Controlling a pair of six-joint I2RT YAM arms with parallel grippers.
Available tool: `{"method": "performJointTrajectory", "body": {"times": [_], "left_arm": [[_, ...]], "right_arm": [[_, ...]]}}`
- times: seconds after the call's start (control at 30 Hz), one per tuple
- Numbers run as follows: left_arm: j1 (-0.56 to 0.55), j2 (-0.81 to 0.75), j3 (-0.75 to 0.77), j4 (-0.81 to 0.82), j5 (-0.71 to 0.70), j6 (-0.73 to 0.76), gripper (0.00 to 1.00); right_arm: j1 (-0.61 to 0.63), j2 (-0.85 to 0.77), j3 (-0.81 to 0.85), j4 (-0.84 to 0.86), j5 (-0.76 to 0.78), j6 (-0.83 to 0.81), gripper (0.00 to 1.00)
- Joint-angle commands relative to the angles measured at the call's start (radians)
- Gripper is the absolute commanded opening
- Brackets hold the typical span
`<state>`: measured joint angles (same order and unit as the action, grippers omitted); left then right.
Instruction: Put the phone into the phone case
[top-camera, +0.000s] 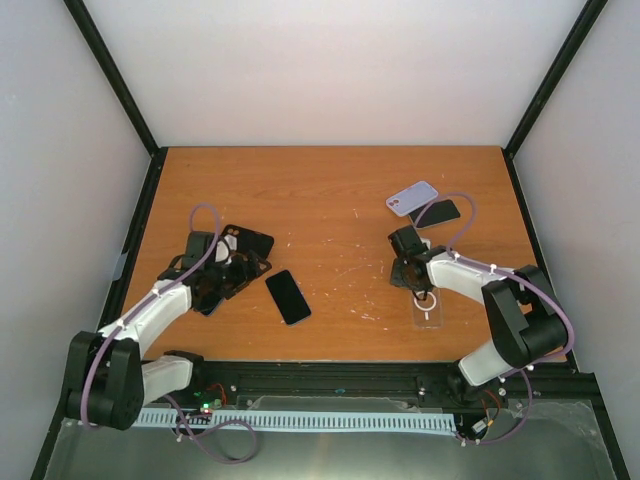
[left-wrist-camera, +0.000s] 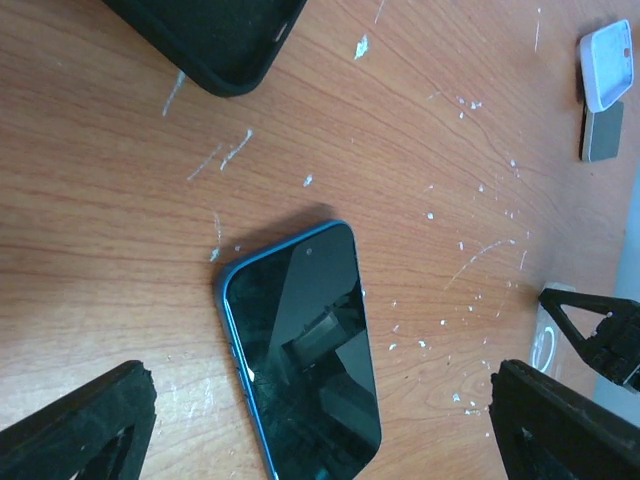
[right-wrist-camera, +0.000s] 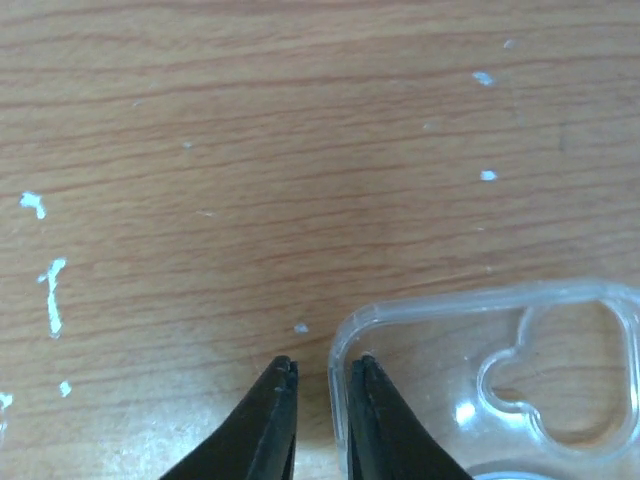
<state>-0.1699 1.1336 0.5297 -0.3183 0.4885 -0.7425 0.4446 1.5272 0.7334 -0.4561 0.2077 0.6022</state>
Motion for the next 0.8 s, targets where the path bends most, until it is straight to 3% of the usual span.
{"method": "performJointTrajectory", "body": {"times": [0.0, 0.23, 0.53, 0.67, 0.77], "left_arm": [[0.006, 0.029, 0.001, 0.065, 0.063, 0.012, 0.91], [0.006, -0.02, 0.002, 0.109, 0.143, 0.003, 0.91], [0.006, -0.238, 0.126, -0.067, -0.076, 0.059, 0.99], [0.006, -0.331, 0.176, -0.135, -0.141, 0.097, 0.99], [0.006, -0.395, 0.21, -0.177, -0.174, 0.136, 1.0]], "right_arm": [[0.009, -0.013, -0.018, 0.026, -0.117, -0.018, 0.14], [0.094, -0.065, -0.009, 0.074, -0.214, 0.051, 0.08], [0.268, 0.032, 0.078, 0.154, -0.229, 0.121, 0.07], [0.321, 0.1, 0.15, 0.111, -0.206, 0.122, 0.09], [0.376, 0.119, 0.211, 0.058, -0.164, 0.125, 0.21]]}}
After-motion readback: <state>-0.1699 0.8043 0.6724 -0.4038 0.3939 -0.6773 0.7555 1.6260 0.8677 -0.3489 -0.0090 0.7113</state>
